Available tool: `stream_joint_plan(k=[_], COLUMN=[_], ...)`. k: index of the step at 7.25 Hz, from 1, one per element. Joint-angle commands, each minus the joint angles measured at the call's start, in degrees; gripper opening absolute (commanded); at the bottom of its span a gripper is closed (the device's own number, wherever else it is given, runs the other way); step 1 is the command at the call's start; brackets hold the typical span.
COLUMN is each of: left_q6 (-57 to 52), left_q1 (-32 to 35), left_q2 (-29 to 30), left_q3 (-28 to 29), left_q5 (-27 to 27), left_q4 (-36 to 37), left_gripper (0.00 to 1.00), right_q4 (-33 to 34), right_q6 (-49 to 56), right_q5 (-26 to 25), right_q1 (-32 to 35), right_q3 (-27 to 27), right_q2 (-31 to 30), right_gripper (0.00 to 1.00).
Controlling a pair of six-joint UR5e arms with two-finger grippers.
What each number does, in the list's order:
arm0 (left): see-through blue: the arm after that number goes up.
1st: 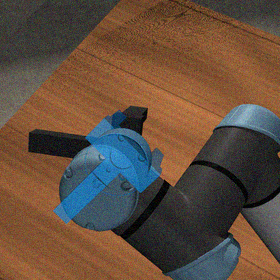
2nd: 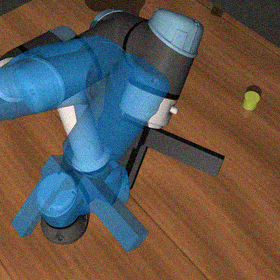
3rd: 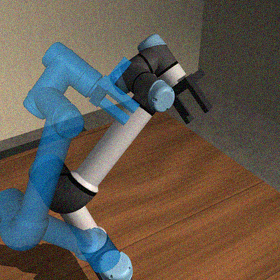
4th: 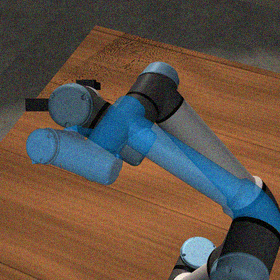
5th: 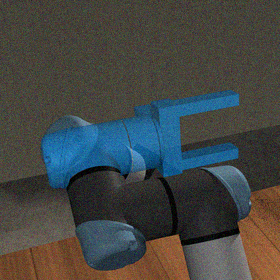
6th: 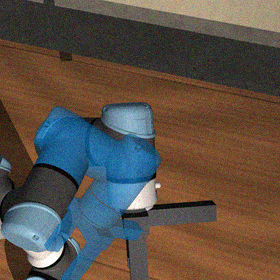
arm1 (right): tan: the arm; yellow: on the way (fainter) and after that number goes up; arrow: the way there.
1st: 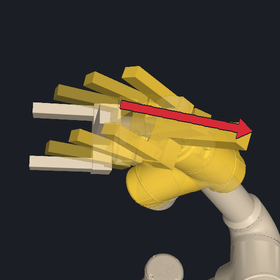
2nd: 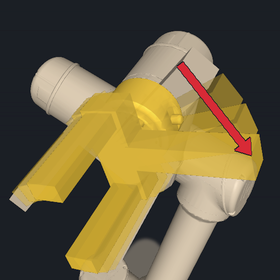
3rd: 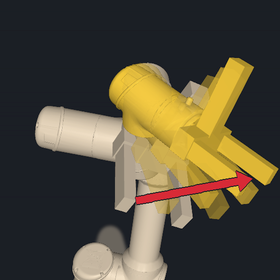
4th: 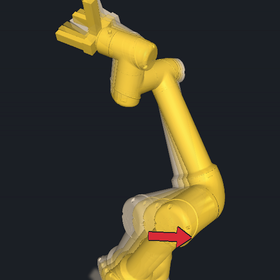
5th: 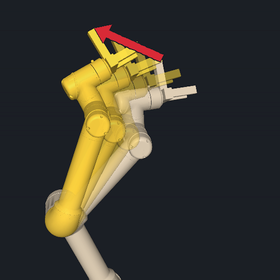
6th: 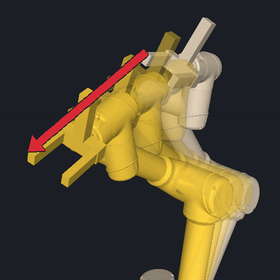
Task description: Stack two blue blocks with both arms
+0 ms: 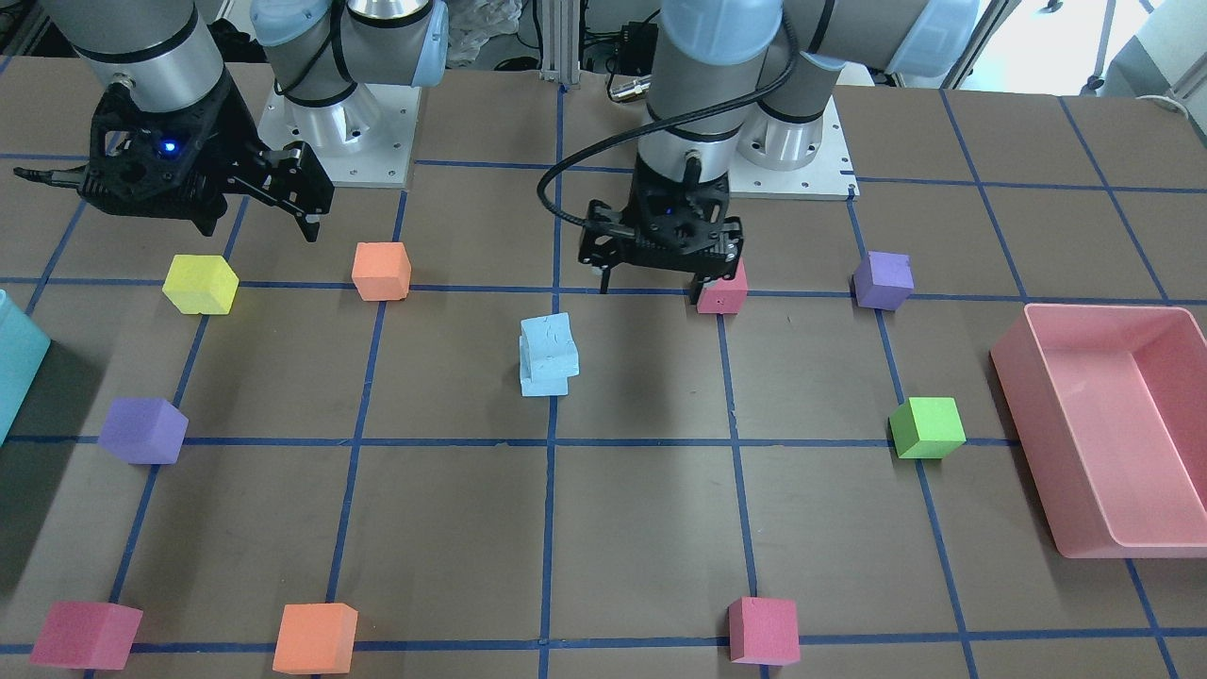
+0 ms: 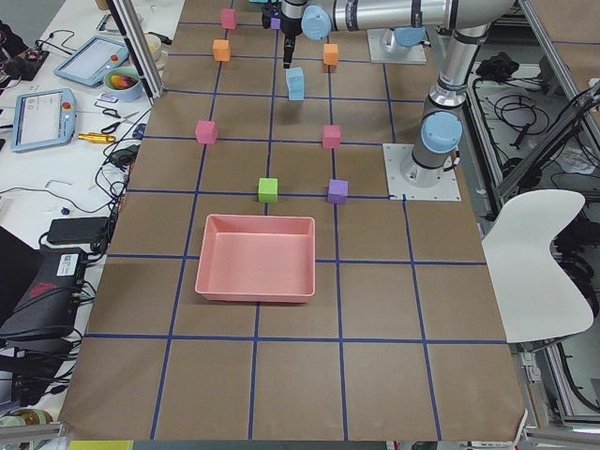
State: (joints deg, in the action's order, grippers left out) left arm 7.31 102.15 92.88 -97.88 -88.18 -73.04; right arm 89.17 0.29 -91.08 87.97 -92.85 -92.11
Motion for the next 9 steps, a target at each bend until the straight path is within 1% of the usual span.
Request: stream_joint_plan(k=[1, 2, 3, 4, 9], left_q6=[-9.0, -12.1, -12.3, -12.2, -12.1], left_q1=[-10.7, -13.3, -13.4, -13.1, -11.4], left_q2=[-1.9, -1.4, -0.3, 0.2, -0.6], left_q3=[8.5, 12.2, 15.1, 15.8, 13.9], left_q5=[0.4, -0.1, -1.3, -4.0, -3.0], left_q4=[-13.2, -16.0, -16.5, -17.4, -17.3], left_gripper=[1.00, 1.00, 1.00, 1.00, 1.00], right_q4=[0.0, 0.0, 0.0, 0.0, 0.0], right_q6=[0.0, 0.0, 0.0, 0.0, 0.2], right_q5=[-0.1, -0.1, -0.2, -0.2, -0.4], right_q1=[0.1, 0.0, 0.0, 0.0, -0.2], right_q3=[0.0, 0.0, 0.0, 0.0, 0.0], right_q2=[0.0, 0.0, 0.0, 0.0, 0.1], right_gripper=[1.00, 1.00, 1.00, 1.00, 1.00])
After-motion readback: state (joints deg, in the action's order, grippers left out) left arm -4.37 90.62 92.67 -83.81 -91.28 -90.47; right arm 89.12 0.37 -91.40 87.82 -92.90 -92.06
